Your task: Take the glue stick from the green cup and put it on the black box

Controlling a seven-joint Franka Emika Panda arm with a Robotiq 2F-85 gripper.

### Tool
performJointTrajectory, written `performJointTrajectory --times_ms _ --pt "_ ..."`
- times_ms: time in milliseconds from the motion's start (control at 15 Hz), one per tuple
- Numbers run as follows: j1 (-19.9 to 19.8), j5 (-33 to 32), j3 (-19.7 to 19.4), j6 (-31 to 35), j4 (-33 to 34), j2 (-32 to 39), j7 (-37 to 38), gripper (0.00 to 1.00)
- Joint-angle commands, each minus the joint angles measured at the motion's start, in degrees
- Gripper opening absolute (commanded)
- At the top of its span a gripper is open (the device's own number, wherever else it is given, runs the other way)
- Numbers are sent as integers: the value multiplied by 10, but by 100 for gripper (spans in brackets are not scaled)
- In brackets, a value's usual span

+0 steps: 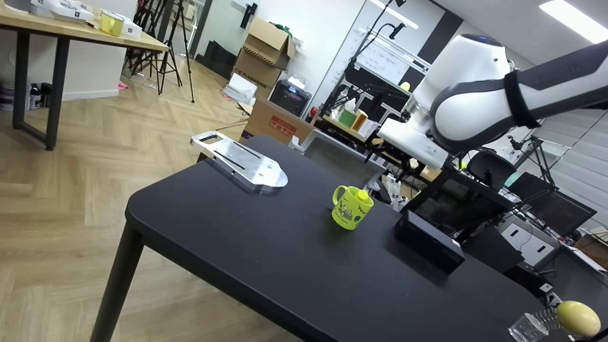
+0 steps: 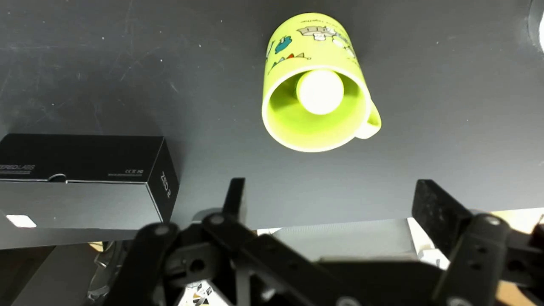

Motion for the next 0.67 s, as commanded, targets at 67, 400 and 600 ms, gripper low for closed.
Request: performJointTrajectory --times_ms 67,400,600 --pt "20 21 -26 -2 38 44 6 100" --pt "28 50 -40 -5 50 71 -5 100" --pt "31 68 -41 0 51 83 -11 67"
